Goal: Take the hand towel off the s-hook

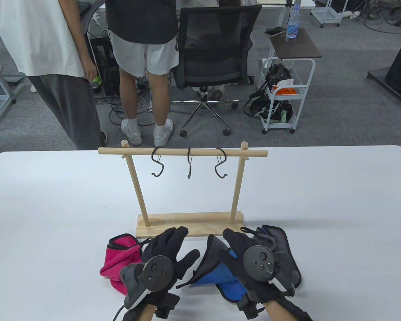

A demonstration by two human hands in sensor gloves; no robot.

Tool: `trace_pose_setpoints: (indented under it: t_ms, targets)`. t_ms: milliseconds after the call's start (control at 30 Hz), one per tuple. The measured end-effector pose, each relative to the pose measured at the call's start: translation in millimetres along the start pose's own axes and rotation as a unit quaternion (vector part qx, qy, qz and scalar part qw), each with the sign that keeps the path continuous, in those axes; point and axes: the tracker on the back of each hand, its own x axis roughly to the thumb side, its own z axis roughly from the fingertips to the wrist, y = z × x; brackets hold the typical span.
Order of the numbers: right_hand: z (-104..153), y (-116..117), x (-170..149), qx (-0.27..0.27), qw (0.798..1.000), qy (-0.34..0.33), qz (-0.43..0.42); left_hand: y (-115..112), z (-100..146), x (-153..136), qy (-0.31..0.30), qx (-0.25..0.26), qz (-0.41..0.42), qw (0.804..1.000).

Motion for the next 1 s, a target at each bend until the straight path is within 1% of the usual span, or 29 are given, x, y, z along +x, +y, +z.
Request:
trace_pose_setpoints:
  t_ms: [367, 1000]
  targets:
    - [0.2, -1.1, -0.3, -0.003, 1.0, 0.001, 0.0, -0.3, 0.7, 1.5, 0.0, -0.009, -0.001, 1.0]
    - [0.9, 0.1, 1.0, 0.002, 1.0, -0.003, 0.007, -0.9, 0.8, 1.9, 0.002, -0.008, -0.005, 1.0]
